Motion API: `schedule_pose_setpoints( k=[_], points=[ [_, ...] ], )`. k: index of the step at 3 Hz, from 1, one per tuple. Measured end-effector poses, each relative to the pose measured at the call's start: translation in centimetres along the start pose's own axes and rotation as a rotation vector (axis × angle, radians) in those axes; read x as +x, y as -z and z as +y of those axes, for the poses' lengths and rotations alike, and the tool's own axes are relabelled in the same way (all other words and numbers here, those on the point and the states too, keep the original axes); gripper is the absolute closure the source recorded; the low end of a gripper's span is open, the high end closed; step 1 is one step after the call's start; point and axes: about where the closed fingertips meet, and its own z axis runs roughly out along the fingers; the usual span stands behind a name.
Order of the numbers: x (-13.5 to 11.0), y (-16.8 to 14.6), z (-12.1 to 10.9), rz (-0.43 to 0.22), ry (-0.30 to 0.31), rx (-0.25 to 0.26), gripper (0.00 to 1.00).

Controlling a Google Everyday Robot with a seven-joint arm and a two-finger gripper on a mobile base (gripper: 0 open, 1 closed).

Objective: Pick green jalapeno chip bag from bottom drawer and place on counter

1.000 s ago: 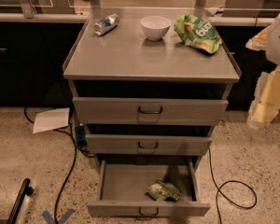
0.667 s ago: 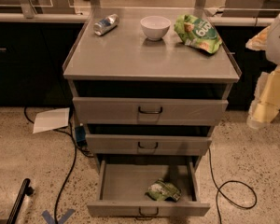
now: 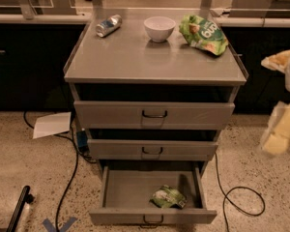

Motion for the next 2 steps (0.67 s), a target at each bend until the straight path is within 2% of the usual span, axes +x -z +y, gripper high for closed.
schedule_pose_setpoints(
  k=[1, 2],
  points=[
    [1.4, -3.3, 4.2, -0.113, -0.083, 0.005, 0.00],
    [2.3, -12.5, 7.5, -0.200, -0.181, -0.085, 0.00]
  ],
)
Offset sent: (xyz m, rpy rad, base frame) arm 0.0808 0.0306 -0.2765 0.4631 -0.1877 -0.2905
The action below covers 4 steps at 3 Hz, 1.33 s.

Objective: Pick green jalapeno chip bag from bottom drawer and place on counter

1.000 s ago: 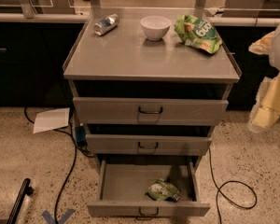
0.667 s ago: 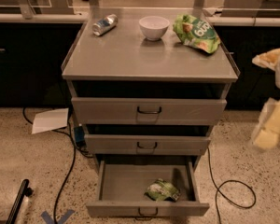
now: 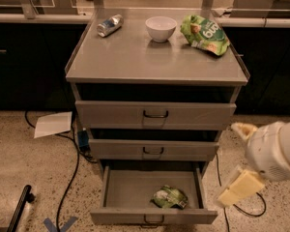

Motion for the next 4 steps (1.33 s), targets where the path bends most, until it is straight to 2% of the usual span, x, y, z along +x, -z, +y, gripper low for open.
schedule_pose_setpoints(
  k=[1, 2, 3, 4],
  points=[
    [1.9, -2.9, 0.4, 0.001, -0.033, -0.004, 0.00],
    [1.6, -2.6, 0.3, 0.000, -0.029, 0.002, 0.00],
    [1.8, -2.7, 1.8, -0.022, -0.011, 0.060, 0.00],
    [5.1, -6.4, 5.5, -0.100, -0.076, 0.094, 0.00]
  ],
)
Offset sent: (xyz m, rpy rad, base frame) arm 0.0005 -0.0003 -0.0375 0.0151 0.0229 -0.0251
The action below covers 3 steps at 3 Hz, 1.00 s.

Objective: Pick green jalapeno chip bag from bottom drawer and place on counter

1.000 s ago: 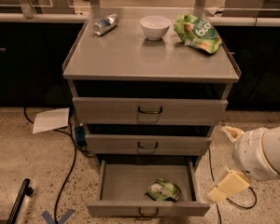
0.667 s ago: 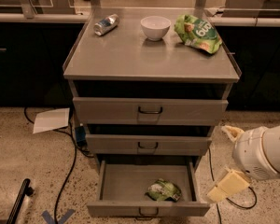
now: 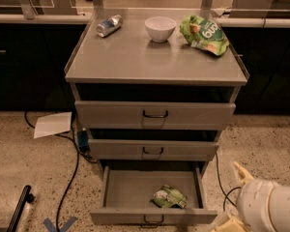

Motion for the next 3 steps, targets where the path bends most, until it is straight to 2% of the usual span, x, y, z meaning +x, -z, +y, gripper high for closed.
schedule_pose_setpoints(
  k=[1, 2, 3],
  points=[
    [3.7, -4.1, -0.4, -0.114, -0.087, 0.042, 0.00],
    [6.8, -8.5, -1.4, -0.172, -0.137, 0.014, 0.00],
    [8.6, -14.0, -1.2, -0.180, -0.174, -0.092, 0.00]
  ],
)
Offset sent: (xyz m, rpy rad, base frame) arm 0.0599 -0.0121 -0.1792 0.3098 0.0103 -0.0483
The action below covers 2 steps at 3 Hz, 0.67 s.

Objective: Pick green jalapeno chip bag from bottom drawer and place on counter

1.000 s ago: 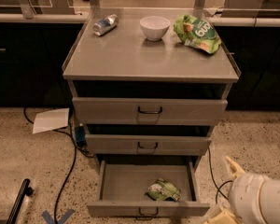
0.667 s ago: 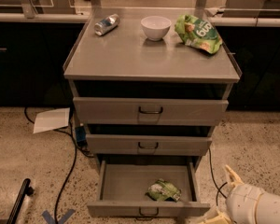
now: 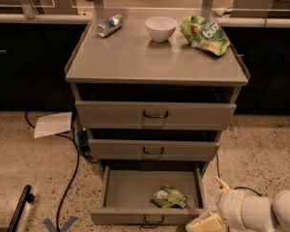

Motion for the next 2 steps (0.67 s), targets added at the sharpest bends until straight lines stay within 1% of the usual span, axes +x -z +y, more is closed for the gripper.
schedule_pose_setpoints(
  k=[1, 2],
  points=[
    [0.20, -1.34, 0.43, -0.003, -0.005, -0.031, 0.00],
    [0.50, -1.43, 1.24, 0.011, -0.001, -0.040, 0.00]
  ],
)
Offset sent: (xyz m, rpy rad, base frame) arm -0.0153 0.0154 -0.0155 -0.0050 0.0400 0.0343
